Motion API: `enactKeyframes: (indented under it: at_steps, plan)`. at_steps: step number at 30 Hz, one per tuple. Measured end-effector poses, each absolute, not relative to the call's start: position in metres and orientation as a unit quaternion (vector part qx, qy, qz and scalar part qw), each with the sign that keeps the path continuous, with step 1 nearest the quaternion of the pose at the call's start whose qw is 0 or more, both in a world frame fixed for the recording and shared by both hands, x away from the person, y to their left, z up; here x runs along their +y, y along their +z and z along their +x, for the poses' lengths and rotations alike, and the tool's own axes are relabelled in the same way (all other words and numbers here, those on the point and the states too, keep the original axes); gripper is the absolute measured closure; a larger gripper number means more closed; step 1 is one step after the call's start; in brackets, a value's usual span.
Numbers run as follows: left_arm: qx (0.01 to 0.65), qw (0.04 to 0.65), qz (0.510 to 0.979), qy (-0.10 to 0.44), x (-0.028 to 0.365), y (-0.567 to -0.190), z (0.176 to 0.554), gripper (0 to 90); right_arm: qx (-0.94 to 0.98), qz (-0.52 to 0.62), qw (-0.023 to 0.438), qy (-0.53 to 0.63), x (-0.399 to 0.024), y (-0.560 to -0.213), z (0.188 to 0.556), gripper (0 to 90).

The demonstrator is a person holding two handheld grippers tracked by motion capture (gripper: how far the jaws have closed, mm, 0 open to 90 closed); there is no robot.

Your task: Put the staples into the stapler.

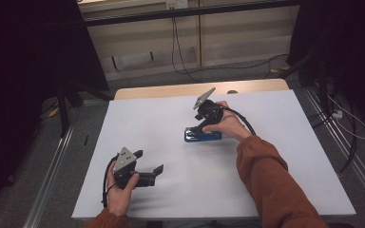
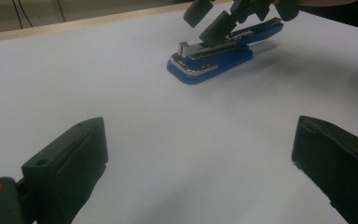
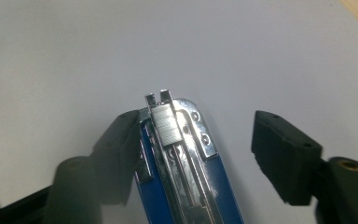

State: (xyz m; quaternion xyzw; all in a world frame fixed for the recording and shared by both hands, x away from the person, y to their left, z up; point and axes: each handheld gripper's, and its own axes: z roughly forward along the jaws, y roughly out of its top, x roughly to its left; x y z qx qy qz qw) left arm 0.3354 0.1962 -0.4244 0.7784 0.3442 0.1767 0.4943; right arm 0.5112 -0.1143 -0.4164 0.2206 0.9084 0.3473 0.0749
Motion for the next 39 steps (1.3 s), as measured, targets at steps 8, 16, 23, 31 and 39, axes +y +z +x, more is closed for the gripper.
enactKeyframes:
  at_steps: [8, 16, 23, 31, 39]
  plan:
    - [0.346, 0.491, 0.780, 0.178, 0.196, -0.425, 0.336, 3.8, 0.886, 0.267, 0.087, 0.369, -0.119, -0.417, 0.505, 11.0]
    - [0.349, 0.494, 0.777, 0.174, 0.197, -0.425, 0.336, 3.8, 0.871, 0.297, 0.090, 0.382, -0.125, -0.417, 0.500, 7.4]
    - [0.349, 0.492, 0.778, 0.175, 0.197, -0.425, 0.336, 3.8, 0.862, 0.308, 0.095, 0.392, -0.130, -0.418, 0.492, 5.9]
    - [0.349, 0.493, 0.777, 0.175, 0.197, -0.425, 0.336, 3.8, 0.845, 0.335, 0.116, 0.400, -0.137, -0.419, 0.485, 6.2]
    - [0.352, 0.491, 0.776, 0.182, 0.197, -0.425, 0.337, 3.5, 0.827, 0.358, 0.134, 0.414, -0.144, -0.420, 0.475, 6.3]
